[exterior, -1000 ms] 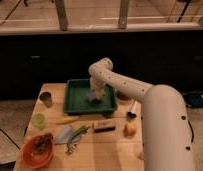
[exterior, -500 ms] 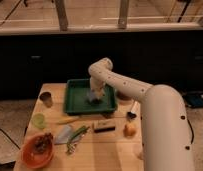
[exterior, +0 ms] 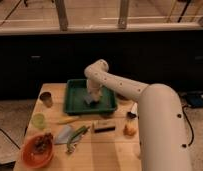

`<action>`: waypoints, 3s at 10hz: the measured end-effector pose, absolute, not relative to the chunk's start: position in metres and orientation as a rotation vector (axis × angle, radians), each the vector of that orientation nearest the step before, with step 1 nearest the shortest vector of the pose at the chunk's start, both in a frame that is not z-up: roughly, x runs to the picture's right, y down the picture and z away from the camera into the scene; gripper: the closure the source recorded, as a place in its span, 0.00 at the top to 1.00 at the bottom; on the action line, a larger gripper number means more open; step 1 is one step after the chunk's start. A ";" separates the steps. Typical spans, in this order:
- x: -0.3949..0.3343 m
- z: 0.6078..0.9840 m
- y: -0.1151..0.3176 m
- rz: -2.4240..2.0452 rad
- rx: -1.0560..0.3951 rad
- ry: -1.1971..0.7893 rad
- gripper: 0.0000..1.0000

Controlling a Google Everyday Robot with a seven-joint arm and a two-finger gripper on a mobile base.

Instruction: Wipe tray with sponge

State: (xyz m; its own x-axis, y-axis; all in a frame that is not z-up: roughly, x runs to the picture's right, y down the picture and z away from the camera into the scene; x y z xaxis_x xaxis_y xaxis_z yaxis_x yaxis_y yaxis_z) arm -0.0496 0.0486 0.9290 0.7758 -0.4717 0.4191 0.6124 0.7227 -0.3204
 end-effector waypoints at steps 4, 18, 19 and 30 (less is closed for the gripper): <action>-0.027 0.920 0.070 -0.614 -0.487 -0.316 0.19; -0.037 0.927 0.042 -0.639 -0.440 -0.302 0.19; -0.046 0.921 0.051 -0.669 -0.441 -0.315 0.19; 0.038 0.927 0.061 -0.555 -0.475 -0.229 0.19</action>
